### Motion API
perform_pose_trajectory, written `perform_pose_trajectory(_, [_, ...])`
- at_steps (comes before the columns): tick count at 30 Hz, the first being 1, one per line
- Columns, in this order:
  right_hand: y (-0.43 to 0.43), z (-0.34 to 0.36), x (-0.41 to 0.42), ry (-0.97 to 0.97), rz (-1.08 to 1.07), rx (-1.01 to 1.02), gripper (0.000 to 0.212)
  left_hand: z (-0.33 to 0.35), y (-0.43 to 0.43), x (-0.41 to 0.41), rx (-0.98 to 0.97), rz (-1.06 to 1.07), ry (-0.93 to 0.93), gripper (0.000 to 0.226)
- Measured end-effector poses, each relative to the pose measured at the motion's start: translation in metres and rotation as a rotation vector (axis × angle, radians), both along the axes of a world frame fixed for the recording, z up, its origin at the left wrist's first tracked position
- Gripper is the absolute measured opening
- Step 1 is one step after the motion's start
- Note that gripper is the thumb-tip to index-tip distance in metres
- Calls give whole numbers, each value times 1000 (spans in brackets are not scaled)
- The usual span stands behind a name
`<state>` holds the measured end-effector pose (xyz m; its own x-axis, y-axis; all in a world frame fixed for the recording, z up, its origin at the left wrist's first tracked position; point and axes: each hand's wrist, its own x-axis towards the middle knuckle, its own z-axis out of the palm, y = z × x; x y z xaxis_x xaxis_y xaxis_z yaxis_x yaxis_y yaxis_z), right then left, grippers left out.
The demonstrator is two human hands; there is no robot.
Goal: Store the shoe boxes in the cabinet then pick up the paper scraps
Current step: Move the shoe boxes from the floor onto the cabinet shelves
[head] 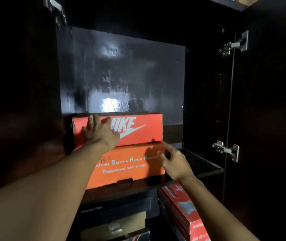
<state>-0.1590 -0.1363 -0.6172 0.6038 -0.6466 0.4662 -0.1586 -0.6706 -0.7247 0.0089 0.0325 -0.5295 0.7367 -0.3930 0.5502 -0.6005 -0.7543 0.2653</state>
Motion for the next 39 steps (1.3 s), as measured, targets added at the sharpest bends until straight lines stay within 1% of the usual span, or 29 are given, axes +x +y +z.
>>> perform_pose_trajectory(3, [21, -30, -50, -146, -28, 68, 50, -34, -5, -38, -29, -174, -260, 53])
perform_pose_trajectory(4, [30, -43, -70, -181, -61, 86, 50, -50, -6, -53, -9, -257, -313, 51])
perform_pose_trajectory(5, [39, -59, -90, -199, -95, 95, 49, -66, -7, -71, 19, -346, -322, 49])
perform_pose_trajectory(6, [47, -76, -111, -189, -129, 101, 49, -83, -8, -89, 47, -445, -268, 47])
perform_pose_trajectory(8, [61, -111, -150, -122, -190, 94, 50, -117, -12, -124, 117, -626, -63, 36])
perform_pose_trajectory(10, [69, -144, -185, -59, -262, 93, 54, -152, -18, -157, 172, -747, 116, 27])
perform_pose_trajectory(11, [73, -158, -203, -31, -299, 91, 54, -170, -24, -174, 203, -798, 169, 26])
perform_pose_trajectory(15, [85, -205, -278, 57, -477, 130, 53, -230, -44, -250, 304, -990, 284, 18])
perform_pose_trajectory(18, [97, -234, -330, 73, -602, 230, 50, -260, -64, -301, 357, -1140, 354, 17])
perform_pose_trajectory(22, [122, -287, -394, 57, -785, 388, 53, -290, -94, -378, 540, -1261, 423, 17])
perform_pose_trajectory(24, [133, -311, -423, 78, -872, 445, 55, -305, -104, -416, 634, -1320, 460, 21])
perform_pose_trajectory(26, [144, -330, -448, 95, -961, 505, 53, -325, -109, -449, 697, -1356, 500, 25])
perform_pose_trajectory(29, [159, -360, -481, 96, -1057, 604, 52, -371, -106, -492, 753, -1388, 645, 26])
perform_pose_trajectory(30, [164, -370, -492, 112, -1093, 625, 53, -389, -101, -504, 779, -1382, 696, 31])
perform_pose_trajectory(31, [169, -381, -502, 123, -1144, 633, 54, -410, -97, -514, 805, -1371, 755, 49])
perform_pose_trajectory(32, [175, -392, -511, 148, -1213, 633, 56, -430, -93, -522, 820, -1360, 825, 67])
perform_pose_trajectory(33, [181, -402, -521, 190, -1294, 621, 58, -448, -89, -529, 813, -1345, 894, 77])
perform_pose_trajectory(35, [189, -417, -540, 298, -1443, 639, 63, -480, -79, -539, 753, -1287, 987, 77])
perform_pose_trajectory(36, [193, -424, -550, 324, -1490, 687, 67, -496, -75, -541, 714, -1254, 1031, 75])
perform_pose_trajectory(37, [196, -429, -559, 327, -1526, 747, 72, -508, -70, -543, 682, -1235, 1087, 73])
perform_pose_trajectory(39, [201, -440, -576, 311, -1573, 862, 80, -529, -64, -544, 684, -1234, 1119, 76])
